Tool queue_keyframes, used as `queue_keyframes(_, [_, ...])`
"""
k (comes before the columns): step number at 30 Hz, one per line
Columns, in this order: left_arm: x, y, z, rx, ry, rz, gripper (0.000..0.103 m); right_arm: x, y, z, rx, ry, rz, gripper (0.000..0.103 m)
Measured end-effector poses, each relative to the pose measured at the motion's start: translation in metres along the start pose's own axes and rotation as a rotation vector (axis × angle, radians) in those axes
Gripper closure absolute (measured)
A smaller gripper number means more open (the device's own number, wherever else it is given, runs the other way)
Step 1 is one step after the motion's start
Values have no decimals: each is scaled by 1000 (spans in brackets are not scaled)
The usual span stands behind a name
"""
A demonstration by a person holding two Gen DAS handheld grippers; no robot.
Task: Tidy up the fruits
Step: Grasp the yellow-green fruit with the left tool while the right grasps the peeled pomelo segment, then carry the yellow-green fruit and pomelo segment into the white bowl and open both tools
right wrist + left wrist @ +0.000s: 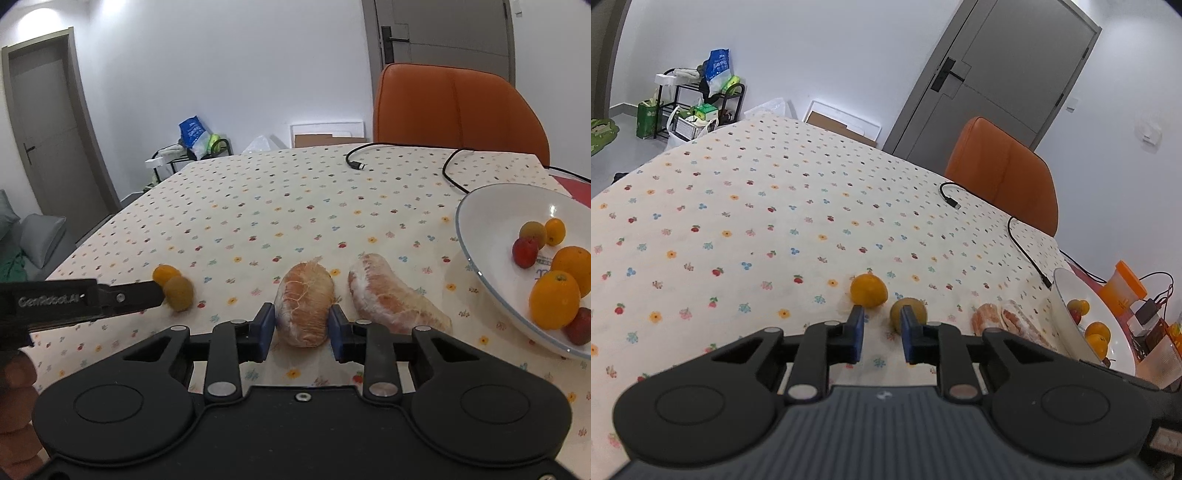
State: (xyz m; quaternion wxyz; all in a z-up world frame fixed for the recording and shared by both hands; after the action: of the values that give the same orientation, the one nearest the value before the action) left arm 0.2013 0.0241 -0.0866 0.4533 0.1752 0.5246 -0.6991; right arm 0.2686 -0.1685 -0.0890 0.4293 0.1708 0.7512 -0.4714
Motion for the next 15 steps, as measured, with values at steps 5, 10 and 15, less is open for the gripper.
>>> queue_keyframes(5, [1,2,3,11,1,-4,83,7,-11,-3,-13,-5,-6,74])
queue_keyframes(10, [4,5,8,17,4,-8,83,8,-18,2,-14,7,-11,74])
queue_keyframes(15, [6,9,11,13,18,-8,83,5,-16,4,-6,2,-17,72])
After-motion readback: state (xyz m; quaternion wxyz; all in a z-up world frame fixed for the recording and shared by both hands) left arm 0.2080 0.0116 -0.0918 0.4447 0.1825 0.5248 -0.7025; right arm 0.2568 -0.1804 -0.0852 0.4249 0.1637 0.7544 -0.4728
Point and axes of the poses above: each gripper's, at about its wrist camera, not at the fingertips, and y roughly the way its jaws point, z to its right, x to its underside, the point moved 5 cm from there along y, roughly the way its jaws point, and after that the axes turned 2 degrees about -x, right-handed, at the moved point
